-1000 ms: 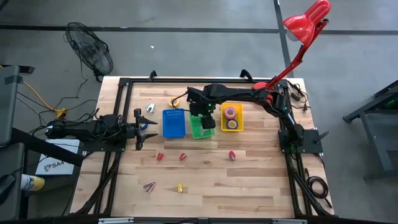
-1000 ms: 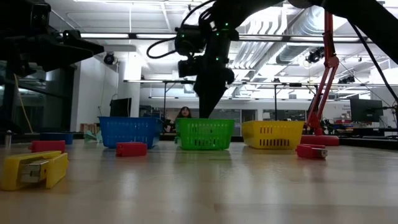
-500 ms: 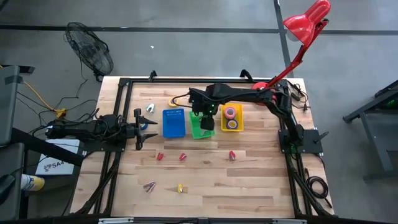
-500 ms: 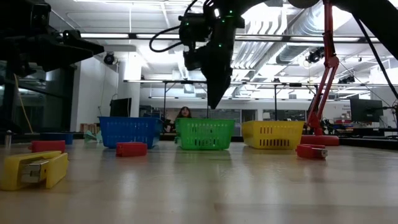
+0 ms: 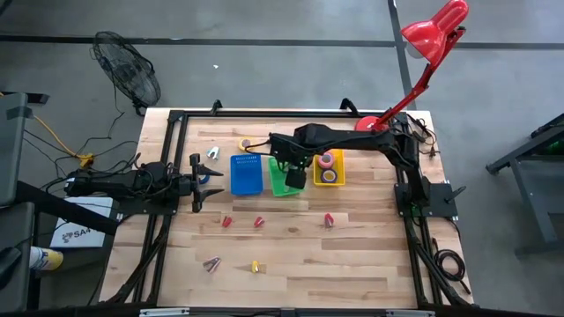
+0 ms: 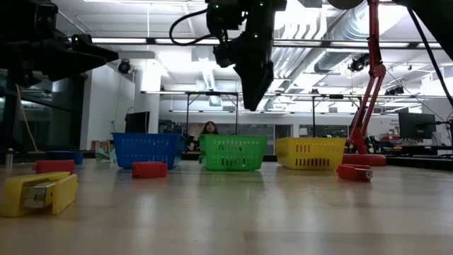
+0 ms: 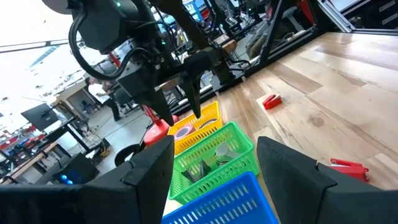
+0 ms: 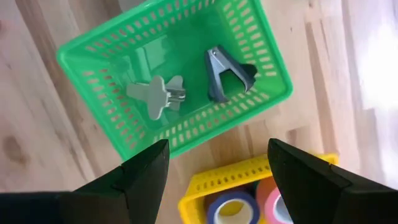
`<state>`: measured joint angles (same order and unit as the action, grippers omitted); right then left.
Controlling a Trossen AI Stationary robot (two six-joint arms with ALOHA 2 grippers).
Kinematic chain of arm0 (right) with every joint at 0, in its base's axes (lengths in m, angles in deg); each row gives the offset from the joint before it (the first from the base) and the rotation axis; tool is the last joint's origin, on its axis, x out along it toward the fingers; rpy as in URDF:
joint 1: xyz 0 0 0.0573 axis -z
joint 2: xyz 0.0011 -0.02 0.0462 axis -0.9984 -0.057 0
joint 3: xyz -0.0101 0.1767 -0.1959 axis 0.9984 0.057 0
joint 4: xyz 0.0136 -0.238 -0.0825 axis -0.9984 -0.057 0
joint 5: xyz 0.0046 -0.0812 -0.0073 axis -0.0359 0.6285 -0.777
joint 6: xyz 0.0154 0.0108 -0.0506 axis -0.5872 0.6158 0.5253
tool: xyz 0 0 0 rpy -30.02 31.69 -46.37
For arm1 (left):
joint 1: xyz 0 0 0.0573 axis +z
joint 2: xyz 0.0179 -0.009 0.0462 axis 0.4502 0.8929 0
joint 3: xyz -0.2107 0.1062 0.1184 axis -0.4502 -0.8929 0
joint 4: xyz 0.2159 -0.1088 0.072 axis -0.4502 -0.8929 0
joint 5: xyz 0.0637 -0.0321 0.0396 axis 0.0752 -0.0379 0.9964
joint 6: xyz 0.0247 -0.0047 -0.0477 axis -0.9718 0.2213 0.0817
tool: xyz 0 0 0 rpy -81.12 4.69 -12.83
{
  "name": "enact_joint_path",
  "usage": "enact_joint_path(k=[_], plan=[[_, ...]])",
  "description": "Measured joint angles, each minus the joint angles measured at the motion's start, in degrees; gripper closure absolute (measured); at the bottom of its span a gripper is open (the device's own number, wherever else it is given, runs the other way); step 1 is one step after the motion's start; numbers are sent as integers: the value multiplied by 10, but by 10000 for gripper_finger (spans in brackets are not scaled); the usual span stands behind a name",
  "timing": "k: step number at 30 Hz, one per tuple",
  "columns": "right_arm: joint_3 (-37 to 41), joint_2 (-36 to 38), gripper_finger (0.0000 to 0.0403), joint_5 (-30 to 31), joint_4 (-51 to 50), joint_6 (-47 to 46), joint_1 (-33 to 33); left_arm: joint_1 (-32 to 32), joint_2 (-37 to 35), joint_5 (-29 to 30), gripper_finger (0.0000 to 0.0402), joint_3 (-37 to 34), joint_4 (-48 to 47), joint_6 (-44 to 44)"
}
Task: Pick and place Stapler, Stapler remover, tape
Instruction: Put the right red stapler into the blue bin
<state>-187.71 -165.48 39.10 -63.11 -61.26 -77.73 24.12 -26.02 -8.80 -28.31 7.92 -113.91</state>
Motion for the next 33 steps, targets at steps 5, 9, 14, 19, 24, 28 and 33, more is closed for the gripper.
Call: enact_joint_path(k=[5,9,14,19,24,28,33], plan=[[0,5,139,4,-26,-50,-8,0,0,0,175,0,0,0],[0,6,139,7,-36,-102,-20,0,0,0,175,0,0,0],[0,6,139,13,-42,-176,-48,0,0,0,175,0,0,0],[0,6,139,10,-71,-267,-68,0,0,0,175,0,0,0],[0,6,139,11,-85,-344,-81,0,0,0,175,0,0,0],[0,6,139,10,-99,-397,-94,0,0,0,175,0,0,0],[0,7,139,10,-118,-446,-110,0,0,0,175,0,0,0]])
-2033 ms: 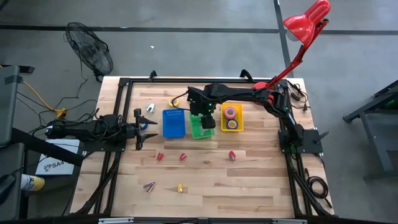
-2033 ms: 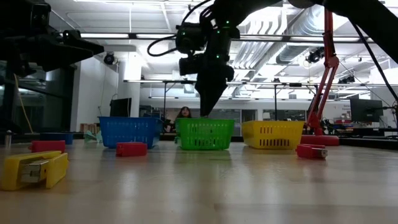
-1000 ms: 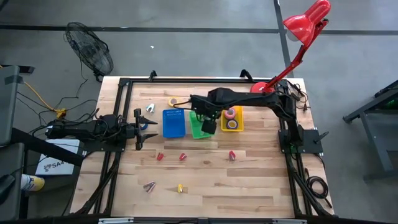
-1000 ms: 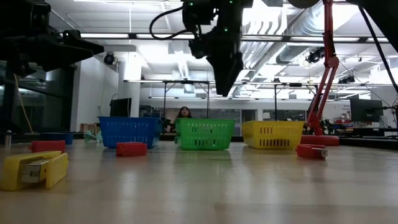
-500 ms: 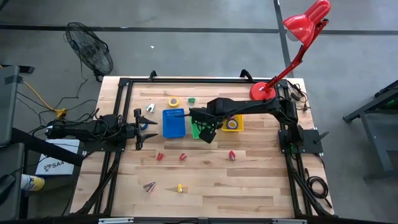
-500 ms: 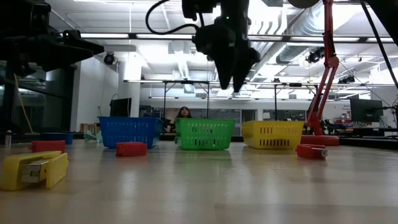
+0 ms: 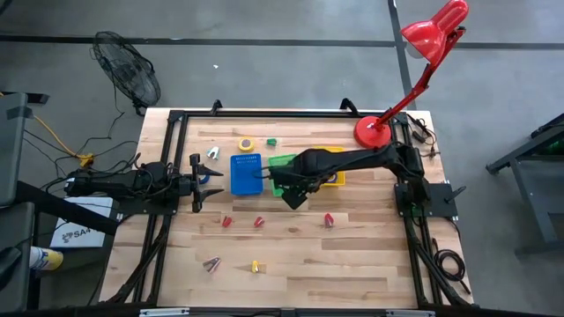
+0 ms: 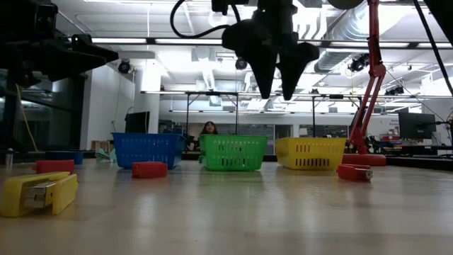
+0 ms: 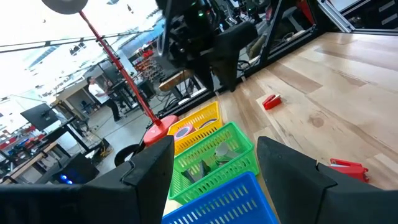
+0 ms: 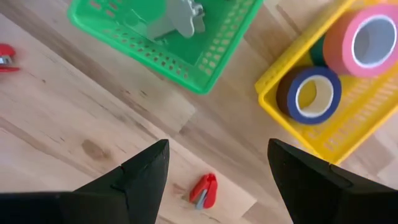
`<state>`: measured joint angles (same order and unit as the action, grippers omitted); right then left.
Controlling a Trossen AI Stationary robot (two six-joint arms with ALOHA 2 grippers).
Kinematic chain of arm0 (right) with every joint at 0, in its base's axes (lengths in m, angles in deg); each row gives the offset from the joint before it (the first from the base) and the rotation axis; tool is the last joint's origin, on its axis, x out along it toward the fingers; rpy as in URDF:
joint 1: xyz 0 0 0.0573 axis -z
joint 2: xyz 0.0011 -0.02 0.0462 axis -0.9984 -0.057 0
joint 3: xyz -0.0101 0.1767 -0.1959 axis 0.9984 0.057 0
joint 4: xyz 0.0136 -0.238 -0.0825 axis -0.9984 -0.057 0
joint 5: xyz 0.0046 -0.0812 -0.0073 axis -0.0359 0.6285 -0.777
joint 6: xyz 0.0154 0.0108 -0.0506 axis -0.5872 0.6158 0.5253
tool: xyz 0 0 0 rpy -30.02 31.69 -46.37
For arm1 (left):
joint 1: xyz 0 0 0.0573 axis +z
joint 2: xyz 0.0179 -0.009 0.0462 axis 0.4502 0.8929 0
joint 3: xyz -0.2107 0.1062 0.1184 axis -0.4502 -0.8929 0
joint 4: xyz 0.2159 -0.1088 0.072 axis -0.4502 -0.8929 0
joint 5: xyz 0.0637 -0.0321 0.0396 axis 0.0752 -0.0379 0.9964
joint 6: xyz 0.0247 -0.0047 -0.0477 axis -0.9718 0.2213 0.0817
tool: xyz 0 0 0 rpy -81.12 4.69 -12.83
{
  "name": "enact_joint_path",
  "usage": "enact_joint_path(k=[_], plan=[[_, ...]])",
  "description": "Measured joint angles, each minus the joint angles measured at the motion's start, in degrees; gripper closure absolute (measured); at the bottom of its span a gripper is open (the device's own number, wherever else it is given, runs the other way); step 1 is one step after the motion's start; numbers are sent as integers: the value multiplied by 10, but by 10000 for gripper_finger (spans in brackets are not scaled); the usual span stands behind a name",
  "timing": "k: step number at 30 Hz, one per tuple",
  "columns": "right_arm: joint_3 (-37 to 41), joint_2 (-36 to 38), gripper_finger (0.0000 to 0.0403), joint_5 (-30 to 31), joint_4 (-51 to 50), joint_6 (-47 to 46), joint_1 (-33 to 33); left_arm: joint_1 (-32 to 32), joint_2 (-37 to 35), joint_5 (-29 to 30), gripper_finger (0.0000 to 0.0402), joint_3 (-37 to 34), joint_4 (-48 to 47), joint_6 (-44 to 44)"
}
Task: Pick and place Stapler, Stapler remover, tape
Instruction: Put the right red stapler into the blue bin
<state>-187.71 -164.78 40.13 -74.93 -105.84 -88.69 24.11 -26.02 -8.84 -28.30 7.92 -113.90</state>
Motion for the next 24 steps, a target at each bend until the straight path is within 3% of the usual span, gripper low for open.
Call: enact_joint_path(k=[24], plan=[[0,30,139,19,-52,-112,-41,0,0,0,175,0,0,0]])
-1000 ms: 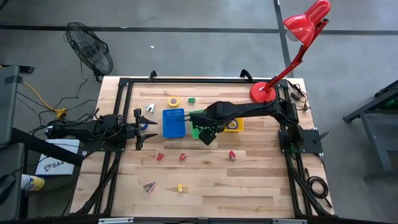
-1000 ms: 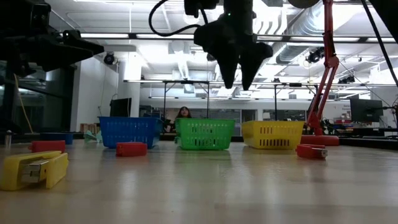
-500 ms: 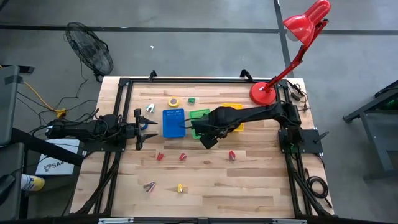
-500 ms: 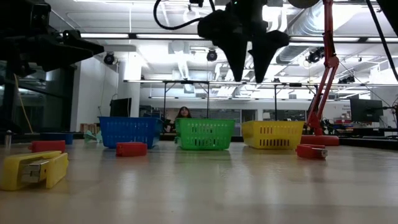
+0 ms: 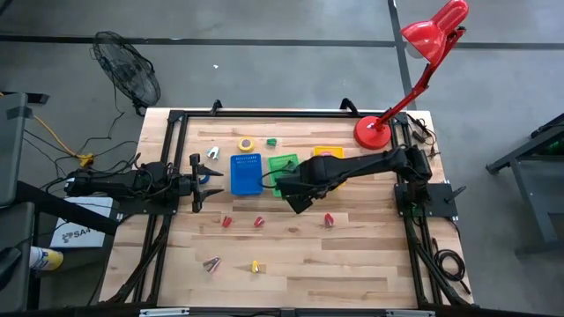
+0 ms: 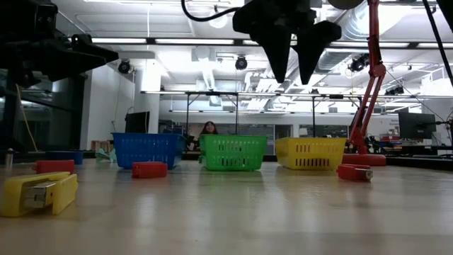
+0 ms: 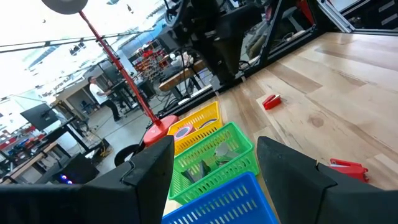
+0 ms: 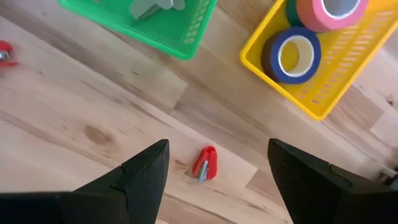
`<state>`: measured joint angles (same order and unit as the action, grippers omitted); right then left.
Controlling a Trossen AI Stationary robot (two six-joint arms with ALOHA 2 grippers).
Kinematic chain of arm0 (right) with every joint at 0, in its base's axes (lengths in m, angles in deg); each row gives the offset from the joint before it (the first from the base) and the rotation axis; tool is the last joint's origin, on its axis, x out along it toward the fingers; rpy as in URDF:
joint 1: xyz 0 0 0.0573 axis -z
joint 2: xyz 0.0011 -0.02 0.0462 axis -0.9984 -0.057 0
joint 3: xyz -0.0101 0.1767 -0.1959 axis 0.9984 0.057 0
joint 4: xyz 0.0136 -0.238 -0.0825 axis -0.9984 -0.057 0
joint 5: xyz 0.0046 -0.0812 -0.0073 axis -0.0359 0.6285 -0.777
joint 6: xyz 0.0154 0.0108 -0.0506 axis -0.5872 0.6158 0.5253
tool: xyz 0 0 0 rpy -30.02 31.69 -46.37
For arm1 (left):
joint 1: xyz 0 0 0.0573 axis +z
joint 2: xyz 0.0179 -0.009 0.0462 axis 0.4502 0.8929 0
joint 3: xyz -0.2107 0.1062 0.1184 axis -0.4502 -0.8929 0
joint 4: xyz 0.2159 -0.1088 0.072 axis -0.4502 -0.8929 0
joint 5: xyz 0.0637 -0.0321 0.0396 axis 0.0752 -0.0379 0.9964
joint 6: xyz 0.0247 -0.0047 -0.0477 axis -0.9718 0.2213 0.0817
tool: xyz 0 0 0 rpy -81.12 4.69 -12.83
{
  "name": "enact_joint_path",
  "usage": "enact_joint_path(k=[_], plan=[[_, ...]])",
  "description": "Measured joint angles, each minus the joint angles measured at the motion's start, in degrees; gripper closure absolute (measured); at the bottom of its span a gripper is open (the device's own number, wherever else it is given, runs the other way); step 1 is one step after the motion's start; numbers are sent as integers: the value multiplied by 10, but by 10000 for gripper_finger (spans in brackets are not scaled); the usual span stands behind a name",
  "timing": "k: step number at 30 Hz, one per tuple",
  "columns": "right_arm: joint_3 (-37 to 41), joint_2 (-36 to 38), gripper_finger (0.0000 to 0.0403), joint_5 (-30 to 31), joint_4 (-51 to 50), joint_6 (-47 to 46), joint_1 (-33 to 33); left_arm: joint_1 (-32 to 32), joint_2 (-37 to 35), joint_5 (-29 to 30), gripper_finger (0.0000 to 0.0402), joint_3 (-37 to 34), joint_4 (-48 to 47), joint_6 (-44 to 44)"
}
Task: Pick and place Stapler, Stapler remover, tape
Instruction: Put the right red stapler into the blue bin
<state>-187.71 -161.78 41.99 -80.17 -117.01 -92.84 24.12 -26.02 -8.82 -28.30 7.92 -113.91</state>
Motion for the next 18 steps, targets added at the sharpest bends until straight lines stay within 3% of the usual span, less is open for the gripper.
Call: enact_joint_path(k=[14,18], plan=[[2,4,139,-27,-7,17,-12,0,0,0,175,0,0,0],[67,44,139,-55,48,18,-16,0,0,0,175,0,0,0]])
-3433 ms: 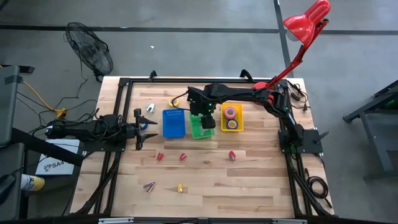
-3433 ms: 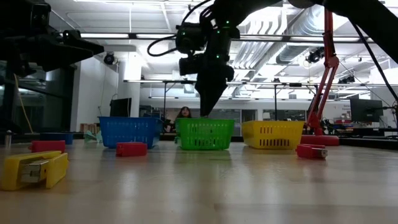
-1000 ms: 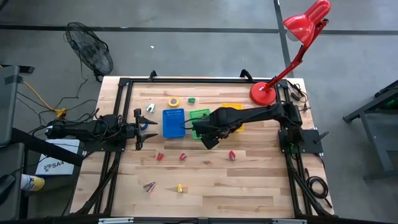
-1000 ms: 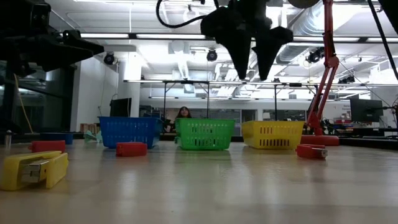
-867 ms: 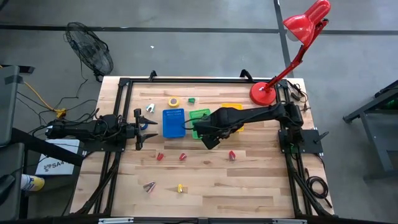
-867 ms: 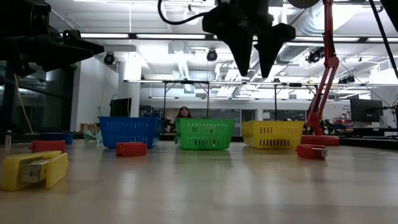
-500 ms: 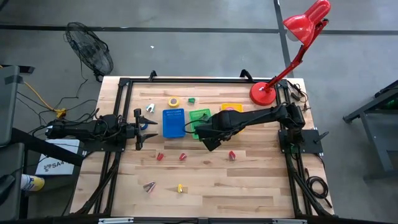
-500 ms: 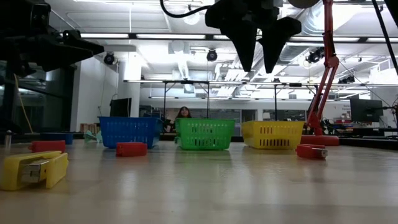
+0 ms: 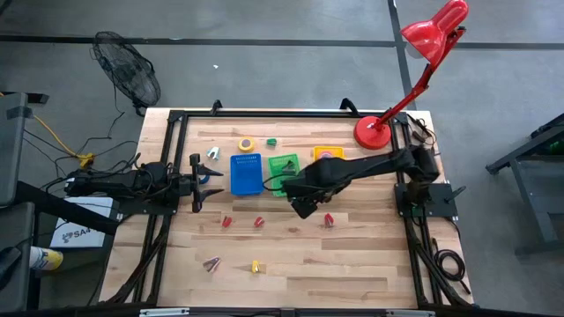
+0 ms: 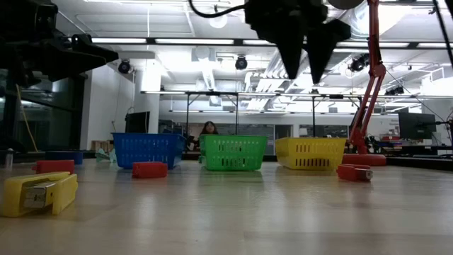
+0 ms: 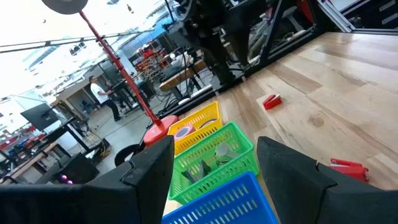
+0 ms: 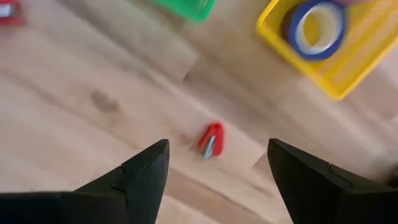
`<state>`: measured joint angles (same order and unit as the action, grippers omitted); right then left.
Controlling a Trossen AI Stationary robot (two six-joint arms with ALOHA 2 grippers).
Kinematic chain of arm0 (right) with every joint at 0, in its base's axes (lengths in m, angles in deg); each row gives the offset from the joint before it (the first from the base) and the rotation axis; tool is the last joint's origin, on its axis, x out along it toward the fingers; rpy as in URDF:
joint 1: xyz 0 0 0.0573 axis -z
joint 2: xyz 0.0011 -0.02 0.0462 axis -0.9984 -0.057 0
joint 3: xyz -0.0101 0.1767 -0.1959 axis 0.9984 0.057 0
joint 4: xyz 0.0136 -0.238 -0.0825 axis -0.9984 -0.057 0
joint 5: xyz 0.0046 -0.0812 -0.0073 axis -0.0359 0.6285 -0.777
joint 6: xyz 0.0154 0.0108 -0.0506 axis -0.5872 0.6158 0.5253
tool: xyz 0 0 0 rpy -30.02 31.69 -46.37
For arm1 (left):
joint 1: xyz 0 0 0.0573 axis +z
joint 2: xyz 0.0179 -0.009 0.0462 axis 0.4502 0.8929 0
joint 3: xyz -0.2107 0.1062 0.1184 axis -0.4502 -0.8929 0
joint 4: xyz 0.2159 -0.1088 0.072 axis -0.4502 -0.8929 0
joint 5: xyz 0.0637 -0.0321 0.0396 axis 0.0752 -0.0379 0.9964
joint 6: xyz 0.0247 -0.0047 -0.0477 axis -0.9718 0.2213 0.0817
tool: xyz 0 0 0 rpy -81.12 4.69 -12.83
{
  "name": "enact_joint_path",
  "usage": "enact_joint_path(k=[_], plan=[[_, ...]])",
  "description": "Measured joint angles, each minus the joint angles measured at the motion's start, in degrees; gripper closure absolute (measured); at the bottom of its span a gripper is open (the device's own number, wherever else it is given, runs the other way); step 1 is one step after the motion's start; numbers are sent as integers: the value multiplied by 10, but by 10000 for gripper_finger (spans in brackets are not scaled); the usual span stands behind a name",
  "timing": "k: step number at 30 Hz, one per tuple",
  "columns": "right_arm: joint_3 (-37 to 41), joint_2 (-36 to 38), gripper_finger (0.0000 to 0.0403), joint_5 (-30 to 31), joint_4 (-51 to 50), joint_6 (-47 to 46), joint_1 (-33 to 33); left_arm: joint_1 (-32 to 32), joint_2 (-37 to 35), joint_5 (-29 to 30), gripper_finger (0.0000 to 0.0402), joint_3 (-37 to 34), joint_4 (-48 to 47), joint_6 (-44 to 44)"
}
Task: Pick and place Stapler, Stapler remover, tape
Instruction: Put the right red stapler into the blue bin
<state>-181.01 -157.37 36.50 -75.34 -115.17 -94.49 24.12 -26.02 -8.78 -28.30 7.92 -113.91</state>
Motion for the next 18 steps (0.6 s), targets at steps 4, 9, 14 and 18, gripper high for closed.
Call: enact_joint_path(k=[4,9,14,18], plan=[[116,66,139,-49,102,-41,-7,0,0,0,175,0,0,0],[222,113,139,-122,180,-138,-13,0,0,0,175,0,0,0],[277,118,139,-123,217,-152,-34,0,0,0,175,0,0,0],[322,115,139,-123,293,-166,-40,0,0,0,175,0,0,0]])
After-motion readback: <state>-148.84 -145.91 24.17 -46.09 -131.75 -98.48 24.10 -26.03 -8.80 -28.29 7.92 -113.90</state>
